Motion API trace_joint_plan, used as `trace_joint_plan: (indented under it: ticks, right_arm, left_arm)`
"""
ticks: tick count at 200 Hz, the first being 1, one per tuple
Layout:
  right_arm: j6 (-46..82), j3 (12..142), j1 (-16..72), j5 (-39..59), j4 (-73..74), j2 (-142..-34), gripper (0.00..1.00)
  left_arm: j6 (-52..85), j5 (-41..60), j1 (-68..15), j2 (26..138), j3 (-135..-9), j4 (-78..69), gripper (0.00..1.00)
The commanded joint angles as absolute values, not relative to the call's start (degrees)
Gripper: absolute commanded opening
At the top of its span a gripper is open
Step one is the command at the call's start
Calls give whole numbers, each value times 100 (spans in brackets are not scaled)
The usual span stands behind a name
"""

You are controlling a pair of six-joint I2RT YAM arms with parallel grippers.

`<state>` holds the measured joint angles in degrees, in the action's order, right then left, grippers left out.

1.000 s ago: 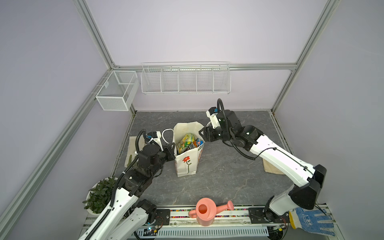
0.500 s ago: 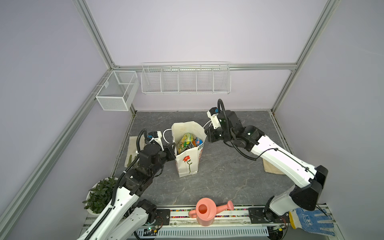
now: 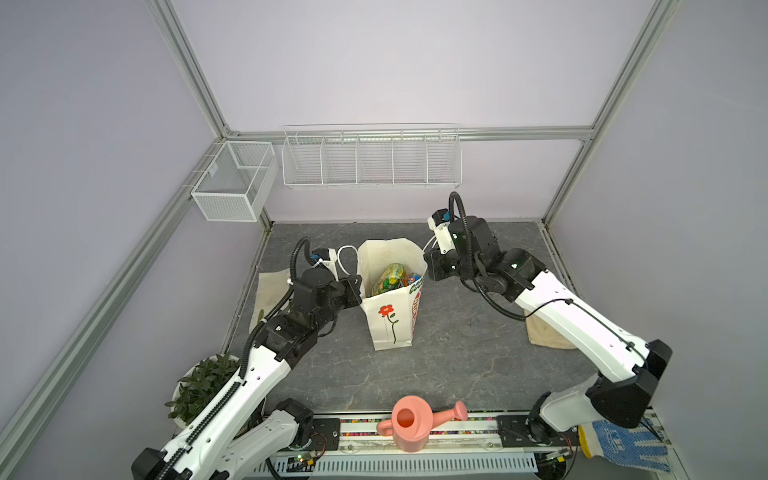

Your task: Place the snacks into the paper bag

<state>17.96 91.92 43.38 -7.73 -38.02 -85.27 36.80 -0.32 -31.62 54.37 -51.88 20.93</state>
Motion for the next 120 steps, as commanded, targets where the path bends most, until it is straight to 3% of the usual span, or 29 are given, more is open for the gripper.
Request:
trace_joint_plan:
  ticks: [1,120]
  right_arm:
    - [1611,9457,4149,-854,-3540,-8161,7]
    - [1452,9838,3364,-589,-3838,-8348,7]
  left_arm:
    - [3588,63,-3216,5607,-5531,1639,0]
    - [3318,301,-3414,7250,-6809,1330,0]
